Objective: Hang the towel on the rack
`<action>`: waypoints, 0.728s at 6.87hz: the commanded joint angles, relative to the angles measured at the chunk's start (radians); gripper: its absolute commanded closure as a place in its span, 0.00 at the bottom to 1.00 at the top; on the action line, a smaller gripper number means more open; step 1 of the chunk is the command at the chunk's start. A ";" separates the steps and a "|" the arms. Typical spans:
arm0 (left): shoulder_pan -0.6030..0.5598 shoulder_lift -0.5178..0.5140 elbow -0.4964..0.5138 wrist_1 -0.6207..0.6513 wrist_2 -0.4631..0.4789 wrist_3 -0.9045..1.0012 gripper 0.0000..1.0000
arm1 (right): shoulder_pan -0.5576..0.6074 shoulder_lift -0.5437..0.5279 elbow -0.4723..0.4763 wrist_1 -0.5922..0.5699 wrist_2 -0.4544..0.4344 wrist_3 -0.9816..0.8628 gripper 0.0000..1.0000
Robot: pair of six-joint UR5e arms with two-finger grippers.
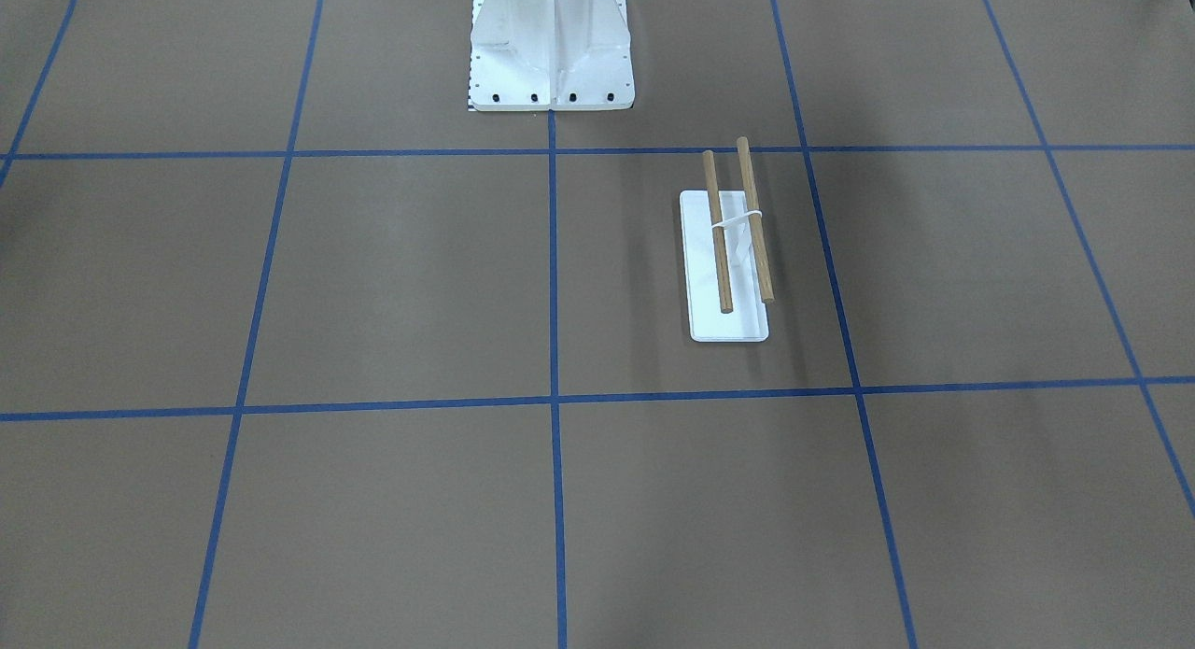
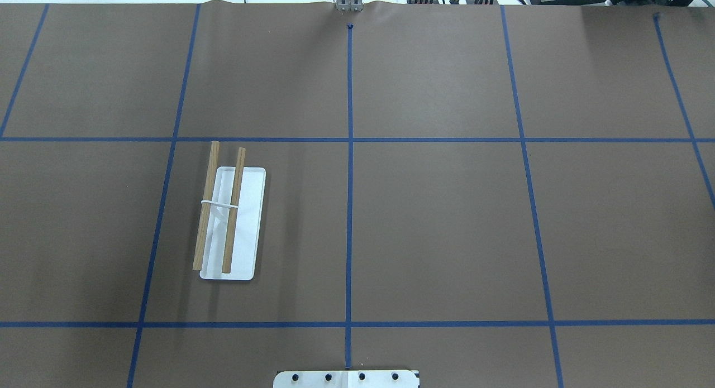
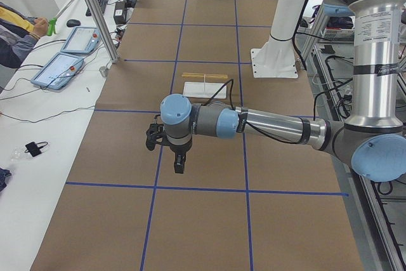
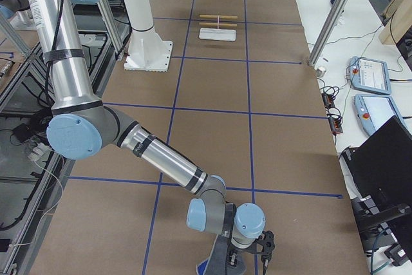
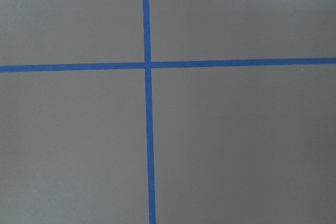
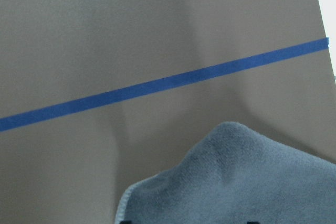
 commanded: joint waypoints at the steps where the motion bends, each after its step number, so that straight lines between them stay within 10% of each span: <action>1: 0.000 0.000 -0.002 -0.002 0.001 0.000 0.02 | -0.009 0.007 -0.017 0.038 0.001 0.094 0.22; 4: 0.000 0.000 0.001 -0.002 0.004 0.010 0.02 | -0.071 0.009 -0.058 0.113 -0.007 0.094 0.29; 5: -0.002 0.000 -0.002 -0.002 0.006 0.010 0.02 | -0.077 0.009 -0.058 0.113 -0.008 0.094 0.56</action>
